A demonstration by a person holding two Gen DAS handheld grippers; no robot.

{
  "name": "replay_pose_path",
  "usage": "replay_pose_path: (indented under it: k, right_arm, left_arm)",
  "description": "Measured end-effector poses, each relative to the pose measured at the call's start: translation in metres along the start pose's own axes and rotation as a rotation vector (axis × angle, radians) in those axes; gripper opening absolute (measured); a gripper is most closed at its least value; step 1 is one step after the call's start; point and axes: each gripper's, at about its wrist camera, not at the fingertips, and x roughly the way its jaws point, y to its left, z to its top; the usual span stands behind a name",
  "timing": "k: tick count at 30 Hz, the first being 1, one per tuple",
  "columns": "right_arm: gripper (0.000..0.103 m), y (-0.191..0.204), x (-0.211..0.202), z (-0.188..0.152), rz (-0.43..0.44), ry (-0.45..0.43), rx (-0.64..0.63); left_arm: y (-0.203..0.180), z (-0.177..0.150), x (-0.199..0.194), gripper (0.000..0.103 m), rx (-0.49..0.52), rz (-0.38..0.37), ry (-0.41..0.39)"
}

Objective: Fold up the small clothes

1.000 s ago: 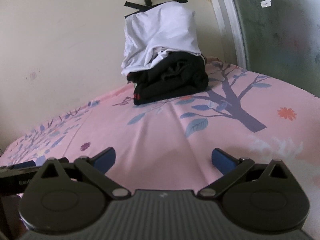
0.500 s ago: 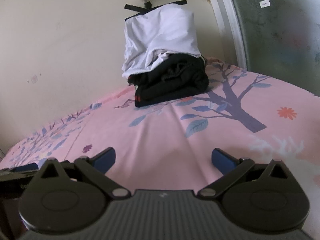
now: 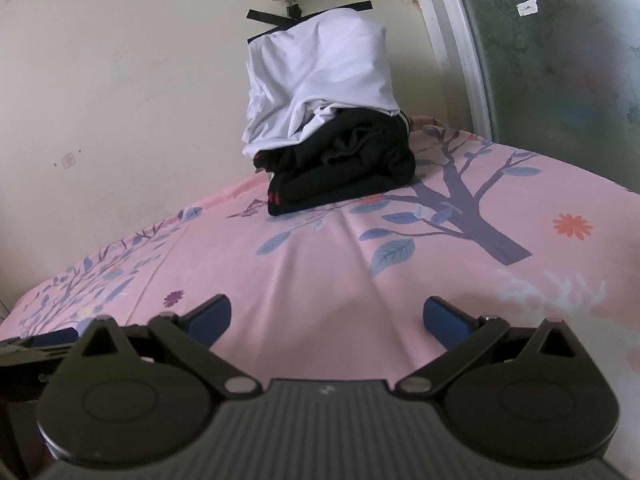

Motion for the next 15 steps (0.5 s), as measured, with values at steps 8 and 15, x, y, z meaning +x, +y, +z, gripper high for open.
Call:
replay_pose_path:
  k: [8,15]
  right_arm:
    - [0.097,0.0004,0.0001,-0.0004,-0.001,0.000,0.000]
    - [0.097,0.0007,0.0002,-0.0006,-0.002,-0.002,0.002]
  left_arm:
    - [-0.0006,0.0002,0.0029,0.103,0.004,0.001,0.022]
    - [0.0001,-0.0004,0.0025,0.103,0.011,0.006,0.023]
